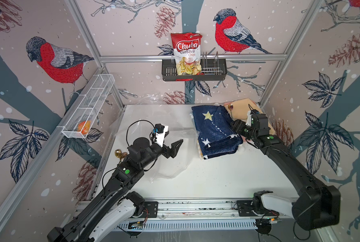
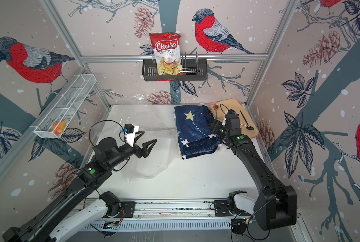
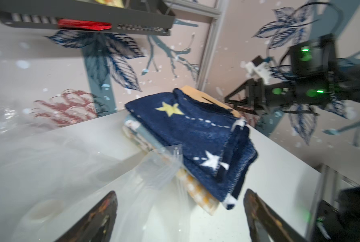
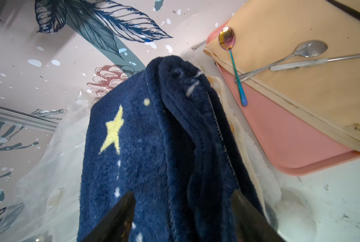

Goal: Take the blanket out of the vacuum bag
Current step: Place the blanket at the center of the board.

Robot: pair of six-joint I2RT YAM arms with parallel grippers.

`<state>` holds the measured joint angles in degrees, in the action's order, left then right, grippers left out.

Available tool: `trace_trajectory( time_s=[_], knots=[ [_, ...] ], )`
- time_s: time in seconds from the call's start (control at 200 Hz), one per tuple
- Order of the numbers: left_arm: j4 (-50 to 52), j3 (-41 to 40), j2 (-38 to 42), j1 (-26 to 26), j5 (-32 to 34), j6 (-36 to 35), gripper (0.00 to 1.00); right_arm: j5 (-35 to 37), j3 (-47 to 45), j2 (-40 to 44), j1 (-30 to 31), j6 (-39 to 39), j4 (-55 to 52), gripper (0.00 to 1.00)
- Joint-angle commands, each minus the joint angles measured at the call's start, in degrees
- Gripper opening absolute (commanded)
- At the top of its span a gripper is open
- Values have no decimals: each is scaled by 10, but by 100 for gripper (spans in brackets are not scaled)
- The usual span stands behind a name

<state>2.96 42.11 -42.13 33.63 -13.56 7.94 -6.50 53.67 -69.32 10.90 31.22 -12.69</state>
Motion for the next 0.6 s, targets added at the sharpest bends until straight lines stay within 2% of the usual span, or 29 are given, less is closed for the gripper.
trace_trajectory(
  time_s=[0.0, 0.025, 0.045, 0.115, 0.16, 0.195, 0.275, 0.35, 0.46, 0.5, 0.595],
  knots=[
    [-76, -2, 11, 0, -16, 13, 80, -16, -13, -3, -20, -3, 51, 74],
    [-77, -1, 12, 0, 25, 21, 71, -22, -16, -8, -27, -1, 58, 75],
    [-76, 2, 13, 0, 63, 28, 60, -29, -18, -10, -35, 1, 64, 75],
    [-55, 15, 11, 0, 234, 66, 0, -47, -23, -22, -55, 9, 81, 75],
    [-29, 26, 3, -5, 344, 98, 0, -60, -23, -42, -65, 13, 86, 75],
    [-2, 34, -6, -13, 404, 130, 0, -66, -23, -52, -67, 18, 90, 75],
    [40, 44, -36, -43, 457, 186, 0, -81, -26, -70, -61, 23, 105, 74],
    [75, 37, -64, -83, 475, 258, 0, -89, -26, -82, -53, 24, 111, 74],
    [62, -10, -86, -130, 492, 325, 0, -94, -31, -82, -48, 21, 116, 74],
    [58, -27, -94, -149, 496, 356, 12, -94, -33, -80, -48, 20, 118, 75],
    [29, -66, -124, -200, 471, 418, 16, -101, -37, -83, -48, 17, 122, 75]
  ],
)
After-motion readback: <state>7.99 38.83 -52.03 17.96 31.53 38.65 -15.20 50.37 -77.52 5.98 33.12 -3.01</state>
